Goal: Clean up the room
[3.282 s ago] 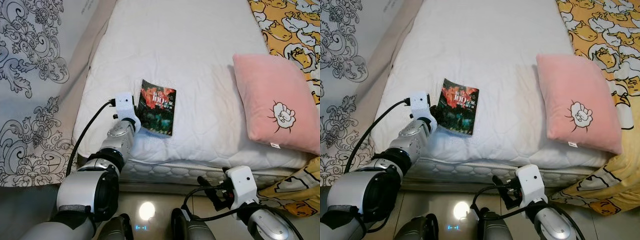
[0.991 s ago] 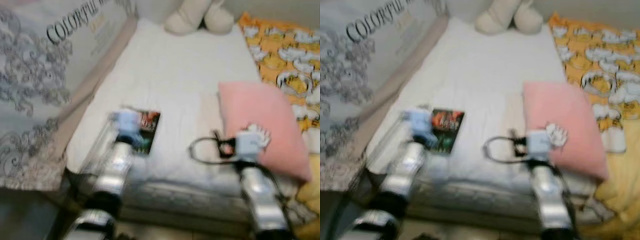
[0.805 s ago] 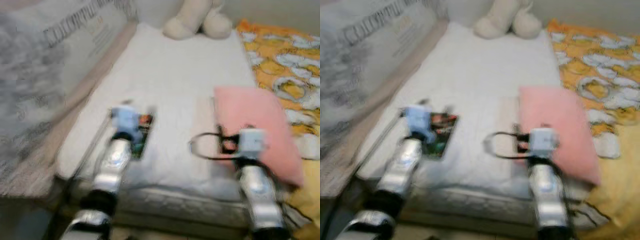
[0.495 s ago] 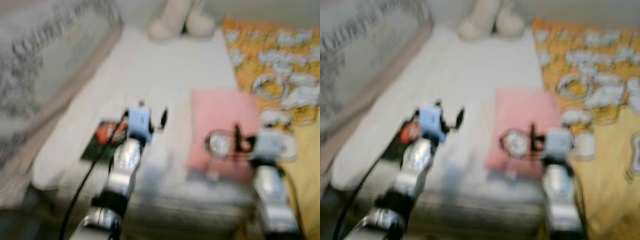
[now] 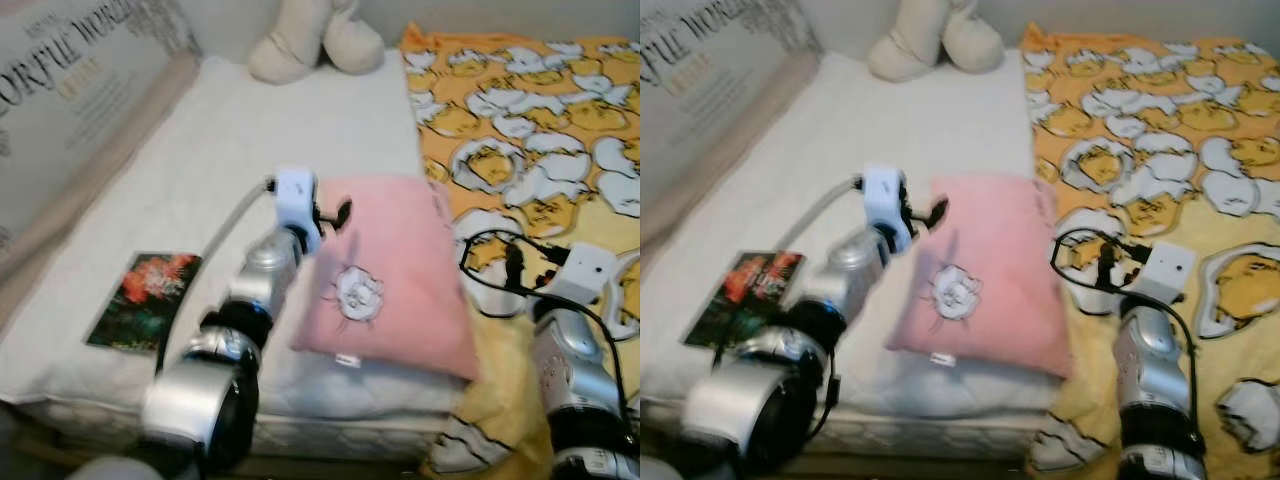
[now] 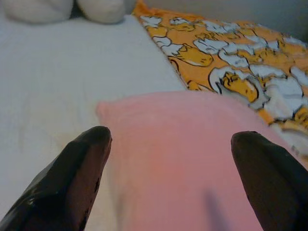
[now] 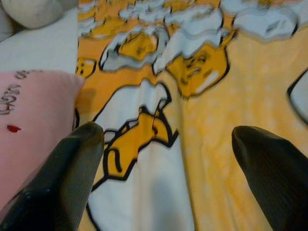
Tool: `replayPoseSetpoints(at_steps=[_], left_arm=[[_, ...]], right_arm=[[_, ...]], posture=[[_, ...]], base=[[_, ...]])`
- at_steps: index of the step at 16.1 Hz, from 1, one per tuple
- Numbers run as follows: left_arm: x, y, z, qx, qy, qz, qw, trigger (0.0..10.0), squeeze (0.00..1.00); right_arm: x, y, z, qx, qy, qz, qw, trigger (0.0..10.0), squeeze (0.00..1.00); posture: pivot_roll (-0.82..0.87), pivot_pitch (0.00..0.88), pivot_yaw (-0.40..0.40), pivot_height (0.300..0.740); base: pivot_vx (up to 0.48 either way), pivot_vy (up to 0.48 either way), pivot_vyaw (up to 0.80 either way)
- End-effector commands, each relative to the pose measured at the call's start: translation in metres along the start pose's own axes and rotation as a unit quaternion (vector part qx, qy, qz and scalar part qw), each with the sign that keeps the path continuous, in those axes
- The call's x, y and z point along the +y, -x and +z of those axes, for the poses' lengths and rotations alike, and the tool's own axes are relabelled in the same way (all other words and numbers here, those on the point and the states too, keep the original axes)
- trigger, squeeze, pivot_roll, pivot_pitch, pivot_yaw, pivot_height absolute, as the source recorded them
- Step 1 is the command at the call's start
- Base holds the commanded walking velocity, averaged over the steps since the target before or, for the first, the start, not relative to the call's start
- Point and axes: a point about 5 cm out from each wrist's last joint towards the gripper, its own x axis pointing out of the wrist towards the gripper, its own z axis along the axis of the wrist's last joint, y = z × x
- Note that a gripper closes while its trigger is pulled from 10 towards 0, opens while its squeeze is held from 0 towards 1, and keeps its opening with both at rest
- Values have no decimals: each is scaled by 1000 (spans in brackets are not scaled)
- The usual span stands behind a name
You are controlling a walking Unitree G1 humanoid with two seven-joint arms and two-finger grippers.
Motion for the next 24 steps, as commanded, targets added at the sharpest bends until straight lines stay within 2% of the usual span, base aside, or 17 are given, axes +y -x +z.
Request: replayPoseSetpoints(at_steps=[1, 4, 6, 8, 9, 10, 11, 13, 15, 16, 18, 21, 24], left_arm=[[23, 5, -6, 27, 26, 44, 998, 10000, 0], [34, 6, -2, 28, 38, 59, 997, 10000, 0], [39, 8, -6, 45, 51, 60, 996, 10000, 0], [38, 10, -19, 76, 75, 57, 993, 10000, 0], [35, 11, -29, 98, 94, 51, 989, 10000, 0], [31, 12, -36, 110, 104, 45, 987, 10000, 0], [28, 13, -39, 118, 109, 40, 986, 10000, 0], [19, 12, -46, 131, 131, 32, 982, 10000, 0], [-2, 7, -46, 140, 163, -2, 977, 10000, 0], [-9, 5, -45, 142, 165, -15, 976, 10000, 0], [-23, 3, -46, 155, 159, -43, 974, 10000, 0], [-37, 2, -49, 156, 165, -66, 972, 10000, 0], [-67, 2, -50, 160, 139, -145, 966, 10000, 0]], right_arm=[[6, -4, 0, 10, -26, 8, 1000, 10000, 0], [7, -8, 4, 10, -18, 26, 999, 10000, 0], [4, -9, 5, 11, -20, 27, 999, 10000, 0], [3, -10, 0, 26, -26, 38, 999, 10000, 0], [5, -11, -6, 43, -59, 44, 996, 10000, 0], [6, -11, -12, 62, -73, 47, 994, 10000, 0], [7, -11, -16, 74, -77, 48, 993, 10000, 0], [11, -12, -20, 91, -91, 61, 990, 10000, 0], [20, -16, -19, 100, -128, 77, 984, 10000, 0], [24, -18, -19, 107, -146, 80, 980, 10000, 0], [32, -18, -20, 114, -153, 99, 977, 10000, 0], [35, -14, -30, 133, -164, 105, 972, 10000, 0], [39, -9, -45, 161, -170, 114, 965, 10000, 0]], posture=[[-149, 0, 94, 740], [-146, 0, 102, 740], [-135, 0, 98, 740], [-122, 5, 87, 740], [-113, 23, 80, 740], [-100, 67, 66, 740], [-97, 73, 64, 740], [-83, 112, 51, 740], [-85, 140, 53, 740], [-85, 141, 55, 740], [-93, 140, 61, 740], [-100, 140, 68, 740], [-106, 137, 68, 740]], base=[[0, 0, 0], [0, 0, 0], [0, 0, 0], [0, 0, 0], [0, 0, 0], [0, 0, 0], [0, 0, 0], [0, 0, 0], [0, 0, 0], [0, 0, 0], [0, 0, 0], [0, 0, 0], [0, 0, 0]])
